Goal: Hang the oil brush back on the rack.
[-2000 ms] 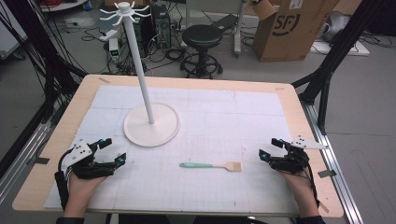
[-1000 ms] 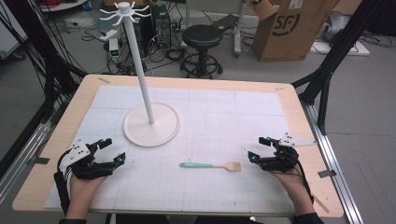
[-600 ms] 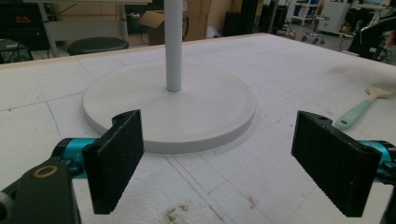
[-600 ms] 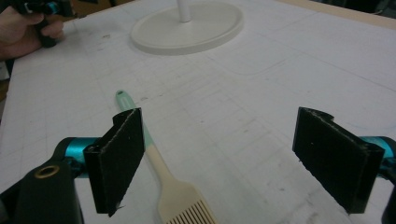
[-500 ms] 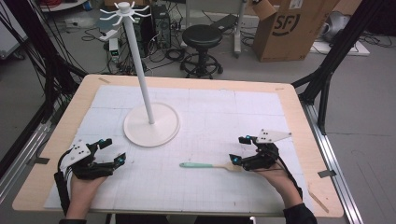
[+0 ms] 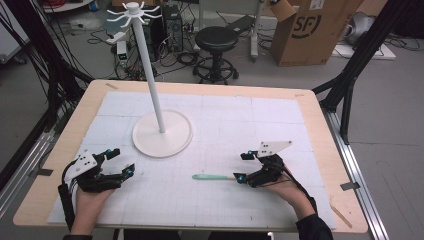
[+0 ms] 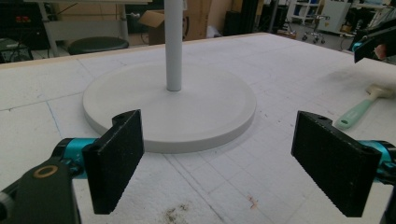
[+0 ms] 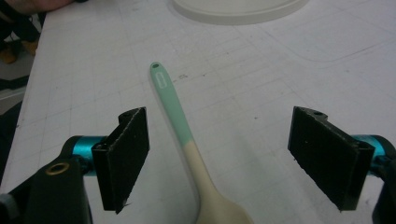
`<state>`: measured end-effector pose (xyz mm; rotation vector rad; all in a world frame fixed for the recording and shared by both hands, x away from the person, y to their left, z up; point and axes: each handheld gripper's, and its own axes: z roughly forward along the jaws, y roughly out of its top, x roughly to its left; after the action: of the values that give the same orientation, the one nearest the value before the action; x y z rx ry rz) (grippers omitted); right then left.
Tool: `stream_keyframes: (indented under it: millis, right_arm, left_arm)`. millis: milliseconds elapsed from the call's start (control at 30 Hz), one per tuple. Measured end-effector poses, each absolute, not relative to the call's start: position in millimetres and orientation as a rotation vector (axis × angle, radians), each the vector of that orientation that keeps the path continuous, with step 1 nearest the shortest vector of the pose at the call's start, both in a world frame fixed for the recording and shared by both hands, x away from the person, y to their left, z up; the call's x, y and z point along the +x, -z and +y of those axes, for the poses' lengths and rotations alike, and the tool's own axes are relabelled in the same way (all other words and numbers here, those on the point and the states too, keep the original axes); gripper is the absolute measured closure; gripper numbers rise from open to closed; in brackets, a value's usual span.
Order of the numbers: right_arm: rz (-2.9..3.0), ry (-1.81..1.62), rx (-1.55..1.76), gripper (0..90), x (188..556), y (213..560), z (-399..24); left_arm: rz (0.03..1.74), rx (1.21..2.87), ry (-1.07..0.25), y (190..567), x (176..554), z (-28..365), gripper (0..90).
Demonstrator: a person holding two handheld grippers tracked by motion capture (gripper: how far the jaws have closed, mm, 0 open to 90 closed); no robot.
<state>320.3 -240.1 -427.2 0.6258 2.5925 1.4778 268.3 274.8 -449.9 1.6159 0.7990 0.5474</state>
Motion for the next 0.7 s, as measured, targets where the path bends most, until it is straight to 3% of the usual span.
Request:
stream_keyframes:
  millis: [200, 533, 700]
  right_arm:
    - [2.658, -1.44, 0.573, 24.4, 321.3, 433.1, -228.5]
    - [2.757, -1.342, 0.483, 46.4, 320.5, 441.7, -215.7]
    - [2.765, -1.306, 0.471, 52.4, 322.1, 444.6, -213.5]
  left_arm:
    - [0.798, 1.618, -0.549, 449.9, 268.3, 274.7, 17.6]
    - [0.797, 1.62, -0.55, 449.8, 268.2, 274.7, 17.7]
    - [0.799, 1.621, -0.55, 449.8, 268.2, 274.7, 17.7]
